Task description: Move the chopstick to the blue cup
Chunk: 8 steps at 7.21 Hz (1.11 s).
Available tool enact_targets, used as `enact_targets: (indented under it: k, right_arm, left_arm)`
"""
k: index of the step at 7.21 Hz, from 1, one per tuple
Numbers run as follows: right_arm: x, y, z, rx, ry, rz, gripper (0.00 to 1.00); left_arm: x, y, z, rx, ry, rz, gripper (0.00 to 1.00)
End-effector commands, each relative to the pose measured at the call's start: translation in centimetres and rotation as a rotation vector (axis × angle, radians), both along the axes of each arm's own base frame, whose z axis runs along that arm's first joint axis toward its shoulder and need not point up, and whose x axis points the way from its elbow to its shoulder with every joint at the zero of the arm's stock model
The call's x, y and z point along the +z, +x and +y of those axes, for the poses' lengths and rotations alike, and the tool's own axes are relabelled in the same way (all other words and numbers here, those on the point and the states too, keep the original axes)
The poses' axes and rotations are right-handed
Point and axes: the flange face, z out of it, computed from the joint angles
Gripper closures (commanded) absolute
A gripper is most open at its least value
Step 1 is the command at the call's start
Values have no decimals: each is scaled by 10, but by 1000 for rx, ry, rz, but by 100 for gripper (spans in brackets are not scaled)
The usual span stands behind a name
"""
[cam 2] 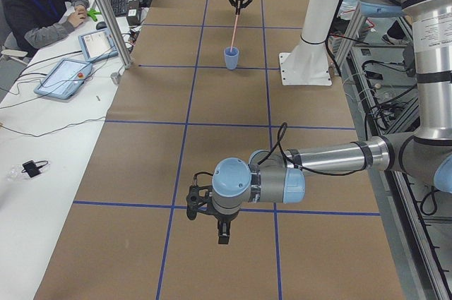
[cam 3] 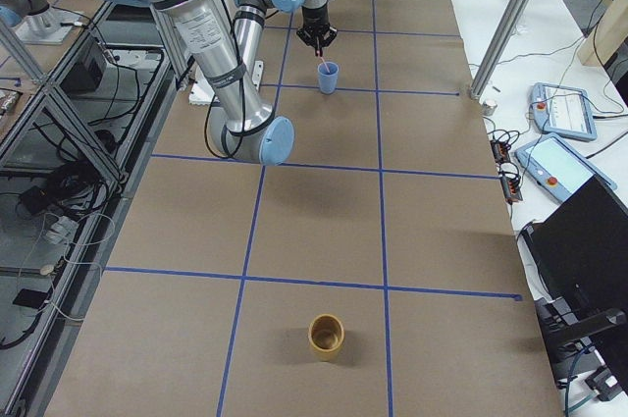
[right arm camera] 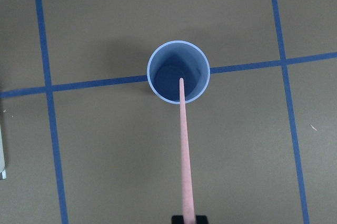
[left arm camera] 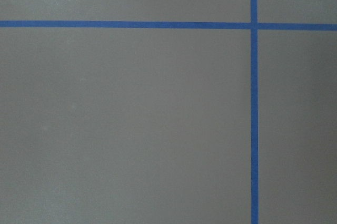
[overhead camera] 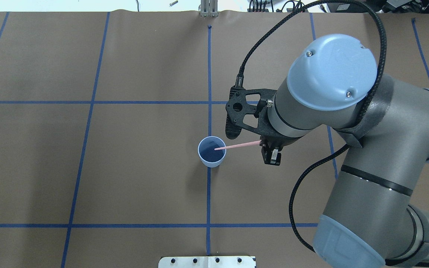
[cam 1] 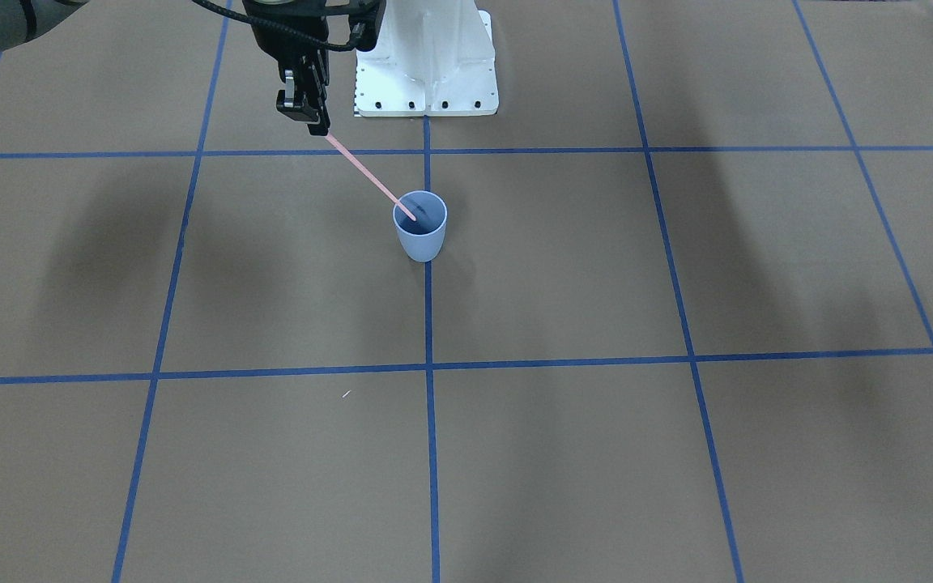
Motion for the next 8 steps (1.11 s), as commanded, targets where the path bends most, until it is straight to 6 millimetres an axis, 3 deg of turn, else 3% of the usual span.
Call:
enact_targets:
  k: [1,3,6,8]
  right_arm:
    - [1,-18,10,1,38,30,100]
    - [0,-24,14,13,72,41,100]
    - [-3,-29,21,-6,100,-12,53]
    - [-3,-29,21,-7,100,-14,49]
  left_arm:
    - [0,0,0,0,0,1,2]
    - [-1,0,-1,1,4,0,2]
    - [-1,1,-1,2,3,1,2]
    - [-2,1,-1,3,6,0,2]
